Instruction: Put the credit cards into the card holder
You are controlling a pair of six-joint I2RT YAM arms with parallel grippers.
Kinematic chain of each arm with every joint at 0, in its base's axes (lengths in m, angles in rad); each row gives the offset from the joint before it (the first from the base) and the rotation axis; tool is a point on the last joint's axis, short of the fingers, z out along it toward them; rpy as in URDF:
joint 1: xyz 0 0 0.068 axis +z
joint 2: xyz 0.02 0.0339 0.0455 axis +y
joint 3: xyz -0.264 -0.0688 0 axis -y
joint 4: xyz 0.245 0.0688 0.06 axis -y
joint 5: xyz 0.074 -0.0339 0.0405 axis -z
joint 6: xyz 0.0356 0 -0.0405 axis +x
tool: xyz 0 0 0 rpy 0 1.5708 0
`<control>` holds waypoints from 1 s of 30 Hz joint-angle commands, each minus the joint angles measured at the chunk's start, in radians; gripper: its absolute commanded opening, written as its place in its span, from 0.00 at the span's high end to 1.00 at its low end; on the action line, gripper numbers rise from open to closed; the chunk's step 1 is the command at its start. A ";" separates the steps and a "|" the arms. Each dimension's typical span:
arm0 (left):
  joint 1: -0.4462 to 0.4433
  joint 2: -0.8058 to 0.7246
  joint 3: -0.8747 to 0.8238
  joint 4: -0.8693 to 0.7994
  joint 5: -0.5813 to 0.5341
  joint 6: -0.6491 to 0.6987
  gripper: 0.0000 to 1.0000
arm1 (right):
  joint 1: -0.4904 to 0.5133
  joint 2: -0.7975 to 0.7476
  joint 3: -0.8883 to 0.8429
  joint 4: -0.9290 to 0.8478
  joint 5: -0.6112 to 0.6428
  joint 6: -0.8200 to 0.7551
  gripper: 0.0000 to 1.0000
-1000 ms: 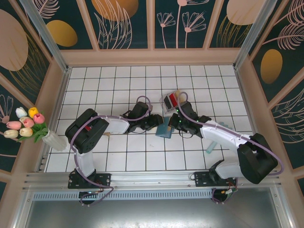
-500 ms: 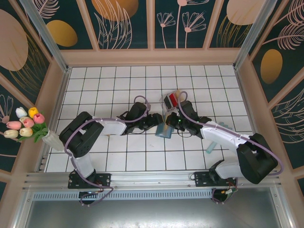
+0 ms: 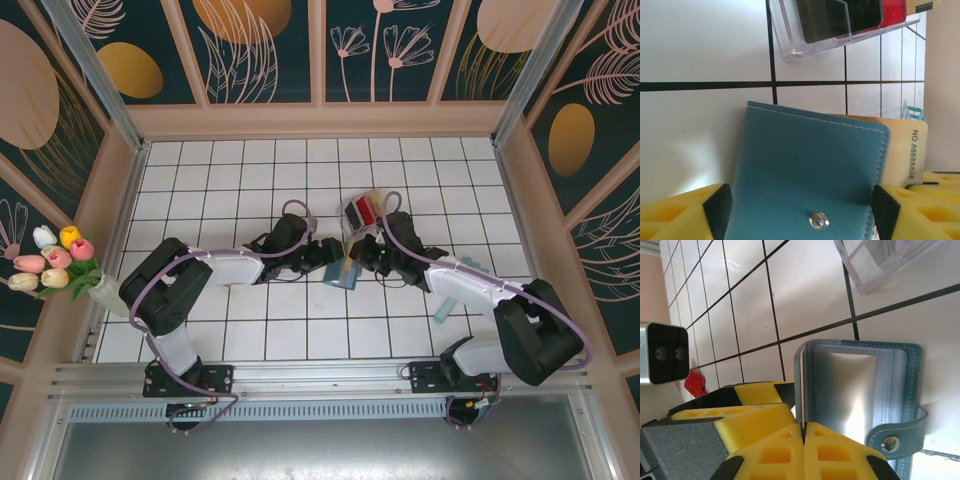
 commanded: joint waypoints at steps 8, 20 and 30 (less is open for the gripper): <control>-0.006 -0.082 0.017 -0.069 -0.002 0.076 0.19 | -0.050 -0.008 -0.039 0.126 -0.135 0.050 1.00; -0.006 -0.056 0.090 -0.235 -0.095 0.157 0.27 | -0.060 0.009 -0.057 0.160 -0.156 0.066 1.00; -0.006 -0.014 0.117 -0.291 -0.128 0.190 0.42 | -0.060 0.030 -0.041 0.155 -0.163 0.063 1.00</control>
